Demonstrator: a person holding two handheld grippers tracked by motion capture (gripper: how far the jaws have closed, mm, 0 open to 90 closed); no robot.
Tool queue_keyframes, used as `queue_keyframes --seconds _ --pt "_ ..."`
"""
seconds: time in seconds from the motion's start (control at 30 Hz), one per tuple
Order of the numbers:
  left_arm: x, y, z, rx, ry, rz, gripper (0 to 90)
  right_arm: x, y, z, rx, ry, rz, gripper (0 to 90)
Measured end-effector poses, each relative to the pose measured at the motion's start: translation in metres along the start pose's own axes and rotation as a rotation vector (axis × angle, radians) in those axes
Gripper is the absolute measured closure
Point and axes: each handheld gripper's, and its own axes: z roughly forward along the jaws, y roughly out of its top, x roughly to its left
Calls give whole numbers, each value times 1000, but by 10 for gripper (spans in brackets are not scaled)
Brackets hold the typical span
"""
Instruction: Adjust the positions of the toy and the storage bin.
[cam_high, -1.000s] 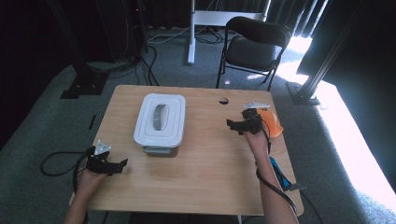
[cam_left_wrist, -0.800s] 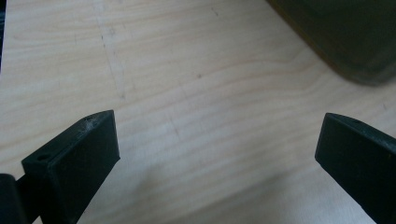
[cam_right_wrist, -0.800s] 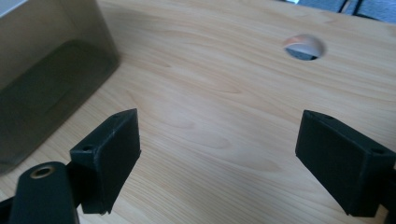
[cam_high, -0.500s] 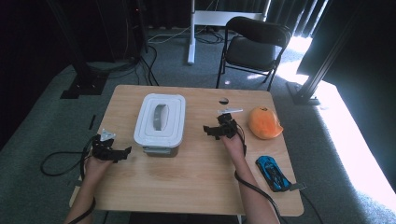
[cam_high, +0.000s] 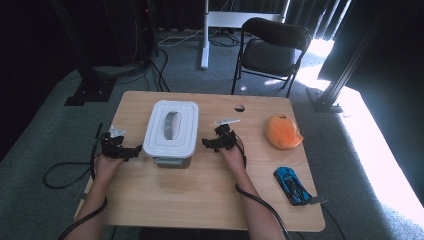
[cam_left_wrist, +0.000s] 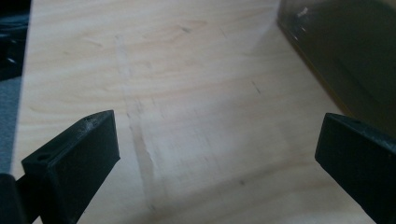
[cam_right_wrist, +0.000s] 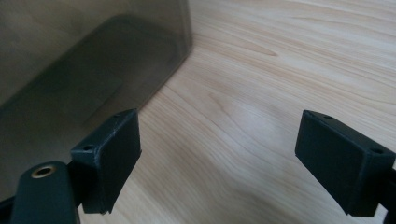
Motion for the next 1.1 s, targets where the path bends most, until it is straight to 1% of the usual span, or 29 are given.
queue_keyframes --seconds 0.03,0.07,0.13,0.17,0.2,0.27,0.33,0.37,0.43,0.47,0.5,0.53,0.57,0.6,0.67,0.77,0.8,0.83,0.9,0.93,0.97,1.03,1.07,1.1 --pt "1 2 1 0 -5 -1 1 1 1 2 -4 -5 -4 136" --pt "2 4 3 4 0 1 2 1 2 4 -1 -12 -4 136" --pt "1 7 6 7 -5 10 2 2 3 7 -10 -1 9 136" --pt "1 9 8 10 0 15 2 2 4 8 -10 -5 12 136" --pt "1 11 9 10 -3 20 2 2 5 9 -7 -10 10 137" --pt "0 15 13 11 -1 23 2 2 7 10 -20 -7 18 137" --pt "-1 19 16 9 -7 23 1 3 10 11 -25 -26 25 137" --pt "-1 21 17 8 -6 27 1 3 11 12 -27 -21 30 137" --pt "-1 23 19 13 -9 31 1 4 14 13 -30 -45 33 137" --pt "-1 25 20 11 -9 32 1 4 15 14 -39 -42 40 137" --pt "-1 26 21 8 -10 28 1 4 16 15 -47 -29 51 137" --pt "-1 27 22 9 -8 29 2 5 17 16 -43 -30 51 137" --pt "-1 28 23 6 -9 28 1 7 18 17 -44 -36 40 137" --pt "-1 29 24 6 -10 24 1 8 19 19 -38 -33 34 137" --pt "-2 32 25 -1 -23 17 1 9 20 21 -33 -38 30 137" --pt "-4 35 26 -8 -19 11 1 11 21 24 -36 -42 36 148" --pt "-8 39 27 -5 -33 21 1 11 22 24 -37 -47 38 148" --pt "-9 40 27 -3 -35 28 1 11 23 24 -43 -42 33 147" --pt "-13 42 26 -6 -58 29 1 12 23 23 -40 -39 23 147" --pt "-15 42 26 -7 -64 33 1 11 23 23 -36 -35 25 148" --pt "-17 43 26 -8 -66 39 1 11 23 23 -30 -30 29 148" --pt "-18 42 25 -8 -70 39 1 12 23 23 -28 -31 29 150" --pt "-19 42 25 -9 -76 35 1 13 24 23 -15 -43 15 149" --pt "-19 41 25 -5 -74 34 1 13 24 23 -12 -38 8 149"
